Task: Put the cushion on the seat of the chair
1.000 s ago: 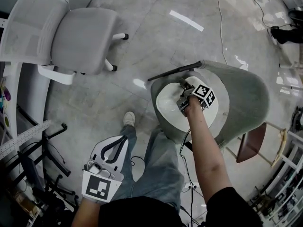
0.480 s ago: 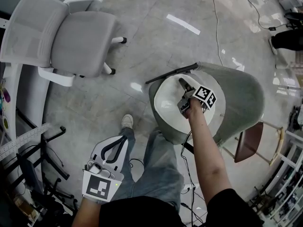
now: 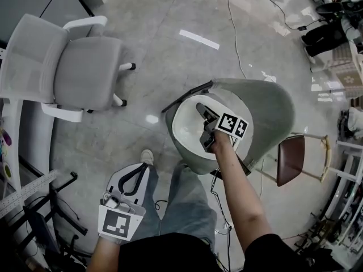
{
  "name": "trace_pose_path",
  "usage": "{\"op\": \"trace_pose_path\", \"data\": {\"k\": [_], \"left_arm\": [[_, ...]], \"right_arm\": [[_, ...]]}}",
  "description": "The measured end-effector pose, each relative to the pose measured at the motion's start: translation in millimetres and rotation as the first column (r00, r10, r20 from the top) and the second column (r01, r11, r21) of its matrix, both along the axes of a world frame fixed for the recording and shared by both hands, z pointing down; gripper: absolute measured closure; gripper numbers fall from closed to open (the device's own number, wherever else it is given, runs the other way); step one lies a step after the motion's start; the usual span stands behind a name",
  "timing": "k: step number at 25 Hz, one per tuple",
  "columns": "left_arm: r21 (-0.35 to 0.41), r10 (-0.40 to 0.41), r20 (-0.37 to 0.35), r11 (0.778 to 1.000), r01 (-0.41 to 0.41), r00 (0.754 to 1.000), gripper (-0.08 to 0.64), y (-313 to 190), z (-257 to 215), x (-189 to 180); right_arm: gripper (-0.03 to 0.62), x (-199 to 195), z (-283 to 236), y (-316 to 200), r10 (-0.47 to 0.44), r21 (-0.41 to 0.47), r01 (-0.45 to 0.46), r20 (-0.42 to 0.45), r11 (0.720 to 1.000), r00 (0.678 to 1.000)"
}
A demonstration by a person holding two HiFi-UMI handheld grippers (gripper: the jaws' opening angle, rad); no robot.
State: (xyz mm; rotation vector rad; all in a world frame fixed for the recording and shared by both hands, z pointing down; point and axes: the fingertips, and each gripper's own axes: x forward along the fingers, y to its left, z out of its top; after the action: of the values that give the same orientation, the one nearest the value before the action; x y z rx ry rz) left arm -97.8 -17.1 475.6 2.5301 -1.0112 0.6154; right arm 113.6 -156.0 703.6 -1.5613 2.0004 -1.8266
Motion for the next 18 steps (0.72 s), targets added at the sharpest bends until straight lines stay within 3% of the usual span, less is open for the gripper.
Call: {"op": "trace_pose_path", "data": {"k": [7, 13, 18], "left_arm": [[0.053, 0.058, -0.036, 0.997, -0.056, 0.998, 0.546, -12.7, -26.5, -0.4], [0.101, 0.125, -0.066, 0.988, -0.118, 0.99, 0.546, -26.4, -51.6, 0.6], [0.171, 0.215, -0.096, 0.965, -0.197, 0.972, 0.546, -39.4, -77.1, 4.5]], "right_arm": [[0.55, -12.3, -88.9, 15.8, -0.011, 0.15, 0.026, -0.103, 0.988, 0.995], [0.563, -26.6, -165.4, 36.1, -0.02, 0.292, 0.109, -0.292, 0.95, 0.956], [0.563, -41.7, -231.3, 57.8, 0.048, 0.401, 0.121, -0.385, 0.908, 0.922]]}}
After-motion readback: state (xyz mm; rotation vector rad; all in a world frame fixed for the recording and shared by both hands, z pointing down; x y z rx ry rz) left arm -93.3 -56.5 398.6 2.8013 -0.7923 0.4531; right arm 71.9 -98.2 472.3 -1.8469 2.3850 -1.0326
